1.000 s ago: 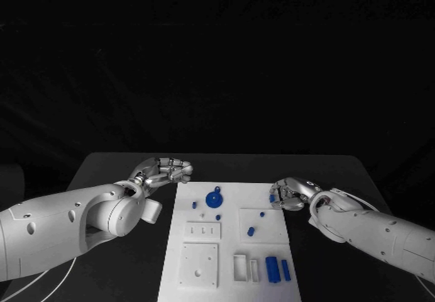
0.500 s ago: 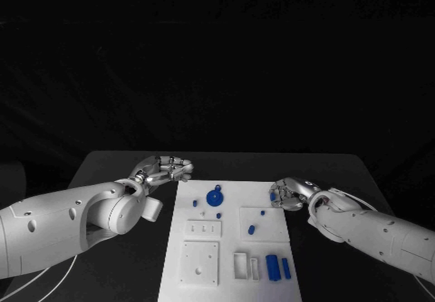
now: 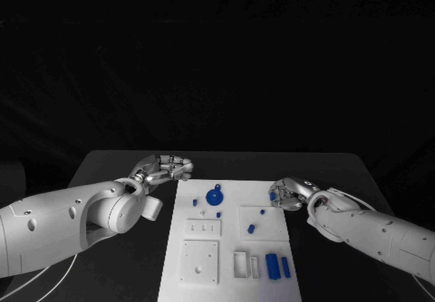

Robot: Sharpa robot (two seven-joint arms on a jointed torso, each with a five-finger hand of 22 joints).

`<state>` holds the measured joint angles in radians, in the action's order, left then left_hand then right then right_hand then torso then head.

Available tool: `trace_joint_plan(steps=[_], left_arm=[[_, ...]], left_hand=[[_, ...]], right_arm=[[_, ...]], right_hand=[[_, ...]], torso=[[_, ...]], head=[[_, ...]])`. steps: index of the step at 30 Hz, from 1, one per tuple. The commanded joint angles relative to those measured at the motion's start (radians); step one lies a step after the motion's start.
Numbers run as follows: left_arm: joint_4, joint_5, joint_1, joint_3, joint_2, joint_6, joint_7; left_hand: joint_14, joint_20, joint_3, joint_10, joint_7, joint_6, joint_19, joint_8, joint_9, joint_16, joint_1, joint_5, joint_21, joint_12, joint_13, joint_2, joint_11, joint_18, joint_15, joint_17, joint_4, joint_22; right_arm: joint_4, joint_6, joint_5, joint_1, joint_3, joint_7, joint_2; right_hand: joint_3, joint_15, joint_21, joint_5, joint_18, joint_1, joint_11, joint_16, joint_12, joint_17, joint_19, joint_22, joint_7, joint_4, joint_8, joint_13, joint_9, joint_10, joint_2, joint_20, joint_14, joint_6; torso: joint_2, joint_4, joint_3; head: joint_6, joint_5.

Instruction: Assemble the parts on the task board

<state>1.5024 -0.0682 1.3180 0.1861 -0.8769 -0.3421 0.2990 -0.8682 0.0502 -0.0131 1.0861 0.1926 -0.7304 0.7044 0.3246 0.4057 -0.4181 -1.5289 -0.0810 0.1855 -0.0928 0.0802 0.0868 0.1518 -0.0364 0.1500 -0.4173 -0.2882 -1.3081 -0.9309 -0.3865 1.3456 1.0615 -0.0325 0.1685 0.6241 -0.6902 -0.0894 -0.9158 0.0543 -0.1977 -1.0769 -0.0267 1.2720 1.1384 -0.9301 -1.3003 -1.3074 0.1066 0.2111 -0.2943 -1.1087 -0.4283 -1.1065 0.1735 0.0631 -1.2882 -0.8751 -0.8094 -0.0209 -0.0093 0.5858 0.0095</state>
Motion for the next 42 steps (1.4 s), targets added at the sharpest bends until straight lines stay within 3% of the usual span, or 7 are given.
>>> trace_joint_plan(steps=[1,16,25,30,42], left_arm=[[0.003,-0.001,0.001,-0.001,-0.001,0.015,0.007],[0.008,-0.003,0.001,-0.001,-0.006,0.015,0.007],[0.009,-0.004,0.001,-0.001,-0.007,0.016,0.006],[0.009,-0.004,0.001,-0.001,-0.007,0.016,0.006],[0.011,-0.006,0.001,-0.001,-0.008,0.017,0.005]], left_hand=[[-0.003,-0.002,0.005,0.0,0.011,-0.008,0.004,-0.005,-0.002,-0.006,0.005,0.006,0.004,0.005,-0.001,-0.007,0.004,-0.006,-0.001,-0.002,-0.002,-0.022],[-0.003,-0.002,0.005,0.0,0.011,-0.008,0.004,-0.005,-0.002,-0.006,0.005,0.006,0.004,0.005,-0.002,-0.007,0.004,-0.006,-0.001,-0.002,-0.001,-0.022],[-0.003,-0.002,0.005,0.0,0.011,-0.008,0.004,-0.005,-0.002,-0.006,0.004,0.006,0.004,0.006,-0.002,-0.007,0.004,-0.006,-0.001,-0.002,-0.001,-0.022],[-0.003,-0.002,0.005,0.0,0.011,-0.008,0.003,-0.005,-0.002,-0.006,0.004,0.006,0.004,0.006,-0.002,-0.006,0.004,-0.006,-0.001,-0.002,-0.001,-0.022],[-0.002,-0.002,0.005,0.0,0.011,-0.008,0.003,-0.006,-0.002,-0.007,0.003,0.006,0.004,0.006,-0.002,-0.006,0.004,-0.006,-0.001,-0.002,-0.001,-0.022]], right_arm=[[0.0,-0.007,0.01,-0.001,0.0,-0.004,-0.001],[0.005,-0.014,0.012,-0.001,0.0,-0.013,-0.002],[0.005,-0.027,0.032,-0.001,0.0,-0.012,-0.004],[0.004,-0.035,0.032,-0.001,0.0,-0.018,-0.004],[0.001,-0.048,0.039,-0.001,0.0,-0.027,-0.005]], right_hand=[[-0.011,-0.004,-0.006,-0.005,-0.064,0.0,0.01,-0.006,0.007,-0.002,-0.001,-0.017,0.024,-0.001,-0.007,0.001,-0.002,0.0,-0.01,0.007,-0.004,-0.037],[-0.033,-0.012,-0.011,-0.005,-0.064,0.001,0.018,-0.002,0.01,-0.009,-0.009,-0.016,0.016,-0.008,-0.02,0.004,-0.009,-0.009,-0.012,0.011,-0.008,-0.061],[-0.047,-0.017,-0.013,-0.005,-0.064,0.003,0.023,-0.003,0.009,-0.012,-0.01,-0.016,0.01,-0.013,-0.03,0.006,-0.014,-0.011,-0.017,0.012,-0.008,-0.079],[-0.057,-0.027,-0.015,-0.006,-0.064,0.007,0.035,-0.005,0.008,-0.015,-0.01,-0.017,-0.003,-0.018,-0.051,0.009,-0.026,-0.015,-0.018,0.011,-0.009,-0.116],[-0.066,-0.032,-0.017,-0.005,-0.064,0.005,0.04,-0.005,0.007,-0.017,-0.01,-0.017,-0.008,-0.018,-0.057,0.01,-0.032,-0.017,-0.025,0.011,-0.01,-0.126]], torso=[[-0.001,-0.0008,-0.001],[0.0,-0.001,-0.0009],[0.0,0.0001,0.0003],[0.0,0.0001,0.0007],[0.0,-0.0003,0.0004]], head=[[0.001,-0.001],[0.009,-0.001],[0.011,0.0],[0.01,0.001],[0.012,-0.001]])
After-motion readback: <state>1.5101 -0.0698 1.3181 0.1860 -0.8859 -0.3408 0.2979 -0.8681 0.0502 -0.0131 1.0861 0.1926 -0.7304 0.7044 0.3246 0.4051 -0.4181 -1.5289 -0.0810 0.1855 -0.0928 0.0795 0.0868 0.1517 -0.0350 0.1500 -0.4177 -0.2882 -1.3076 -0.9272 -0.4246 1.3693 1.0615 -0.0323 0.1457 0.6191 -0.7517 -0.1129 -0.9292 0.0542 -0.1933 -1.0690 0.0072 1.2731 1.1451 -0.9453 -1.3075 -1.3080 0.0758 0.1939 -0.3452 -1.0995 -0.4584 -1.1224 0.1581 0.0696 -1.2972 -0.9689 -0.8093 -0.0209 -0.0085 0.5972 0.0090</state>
